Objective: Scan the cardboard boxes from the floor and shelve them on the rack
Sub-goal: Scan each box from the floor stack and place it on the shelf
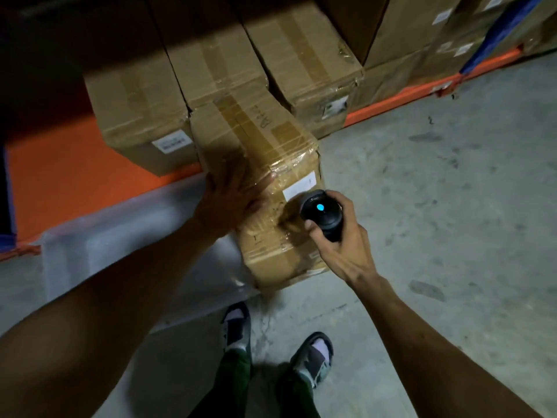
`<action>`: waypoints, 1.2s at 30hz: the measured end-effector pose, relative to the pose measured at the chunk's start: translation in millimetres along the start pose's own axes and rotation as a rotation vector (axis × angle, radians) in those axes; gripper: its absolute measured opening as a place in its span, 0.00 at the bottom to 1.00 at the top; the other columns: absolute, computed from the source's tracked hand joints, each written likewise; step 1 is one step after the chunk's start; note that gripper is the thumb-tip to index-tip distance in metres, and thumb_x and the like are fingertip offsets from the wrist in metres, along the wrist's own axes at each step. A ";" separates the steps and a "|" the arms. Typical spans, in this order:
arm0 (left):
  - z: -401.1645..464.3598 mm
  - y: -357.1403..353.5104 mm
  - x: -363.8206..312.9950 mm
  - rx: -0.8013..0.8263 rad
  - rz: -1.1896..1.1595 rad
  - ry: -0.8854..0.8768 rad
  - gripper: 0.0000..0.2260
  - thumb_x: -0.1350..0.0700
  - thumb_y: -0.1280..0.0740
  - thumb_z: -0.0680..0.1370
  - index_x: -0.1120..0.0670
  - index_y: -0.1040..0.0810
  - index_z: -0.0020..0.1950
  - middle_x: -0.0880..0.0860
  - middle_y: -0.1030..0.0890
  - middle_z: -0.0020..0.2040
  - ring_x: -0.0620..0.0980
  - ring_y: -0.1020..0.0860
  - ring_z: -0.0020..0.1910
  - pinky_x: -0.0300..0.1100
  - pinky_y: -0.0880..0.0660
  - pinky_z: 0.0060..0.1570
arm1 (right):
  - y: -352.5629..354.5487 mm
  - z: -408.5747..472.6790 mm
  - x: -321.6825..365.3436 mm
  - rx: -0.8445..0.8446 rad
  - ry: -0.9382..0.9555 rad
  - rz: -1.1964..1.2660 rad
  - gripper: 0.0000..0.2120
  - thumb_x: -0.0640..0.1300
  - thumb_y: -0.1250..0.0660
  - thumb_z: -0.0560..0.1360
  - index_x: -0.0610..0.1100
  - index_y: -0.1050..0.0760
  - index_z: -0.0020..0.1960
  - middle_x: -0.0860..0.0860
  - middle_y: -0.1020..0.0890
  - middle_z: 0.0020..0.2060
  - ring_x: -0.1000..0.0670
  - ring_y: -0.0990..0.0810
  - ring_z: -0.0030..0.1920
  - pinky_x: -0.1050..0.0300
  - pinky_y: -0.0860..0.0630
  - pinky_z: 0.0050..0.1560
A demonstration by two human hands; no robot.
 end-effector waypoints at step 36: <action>-11.0 13.4 23.4 -0.153 -0.126 -0.254 0.32 0.45 0.32 0.78 0.50 0.40 0.78 0.57 0.51 0.82 0.63 0.56 0.80 0.69 0.26 0.60 | -1.6 1.4 -22.5 -0.137 -0.062 0.051 0.36 0.43 0.23 0.74 0.57 0.35 0.76 0.57 0.22 0.61 0.55 0.20 0.60 0.71 0.23 0.57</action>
Point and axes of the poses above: each hand's wrist, its own z-axis towards the middle knuckle, its own y-axis out of the back of the hand, x = y × z, the point moved 7 cm from there along z, towards the middle knuckle
